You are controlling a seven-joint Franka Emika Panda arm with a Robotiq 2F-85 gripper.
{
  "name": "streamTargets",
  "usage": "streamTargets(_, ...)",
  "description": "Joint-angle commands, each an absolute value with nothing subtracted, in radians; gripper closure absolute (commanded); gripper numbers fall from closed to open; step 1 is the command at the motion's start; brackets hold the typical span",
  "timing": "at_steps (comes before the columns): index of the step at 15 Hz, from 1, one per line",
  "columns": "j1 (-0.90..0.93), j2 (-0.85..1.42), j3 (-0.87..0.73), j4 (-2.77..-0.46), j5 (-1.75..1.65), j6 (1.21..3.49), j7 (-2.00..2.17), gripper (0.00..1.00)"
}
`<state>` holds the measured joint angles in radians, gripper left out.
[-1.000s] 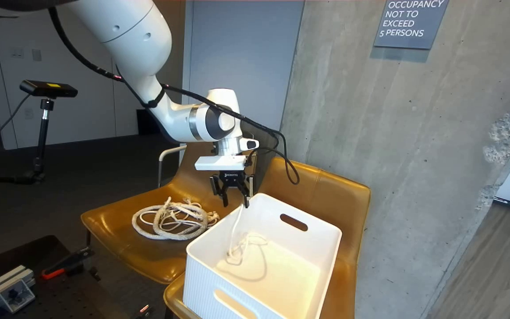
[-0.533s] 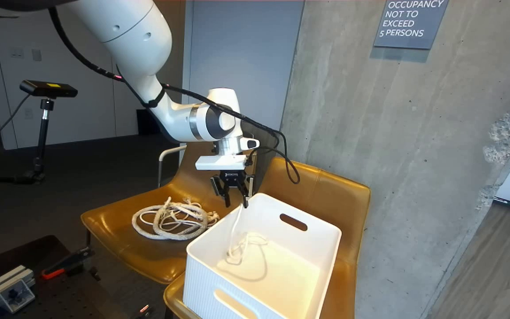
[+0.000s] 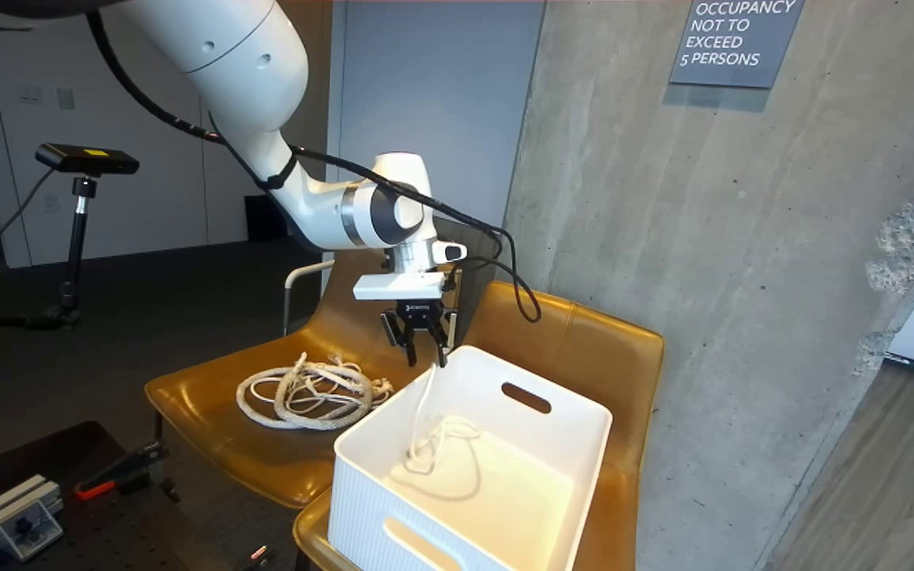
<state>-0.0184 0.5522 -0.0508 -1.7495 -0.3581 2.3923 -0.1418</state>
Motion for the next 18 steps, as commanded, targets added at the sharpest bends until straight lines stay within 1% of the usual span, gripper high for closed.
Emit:
streamTargets(1, -0.011, 0.533, -0.054, -1.745, -0.355, 2.383, -0.169, 0.41)
streamTargets(6, -0.008, 0.524, -0.055, -1.763, -0.358, 2.389, -0.169, 0.43)
streamTargets(14, -0.015, 0.507, -0.063, -1.789, -0.362, 2.395, -0.172, 0.44)
streamTargets(15, -0.015, 0.506, -0.063, -1.791, -0.362, 2.395, -0.171, 0.46)
streamTargets(16, -0.014, 0.505, -0.063, -1.793, -0.363, 2.395, -0.171, 0.52)
streamTargets(17, -0.013, 0.504, -0.064, -1.796, -0.364, 2.395, -0.17, 0.59)
streamTargets(18, -0.013, 0.502, -0.064, -1.799, -0.364, 2.395, -0.169, 0.7)
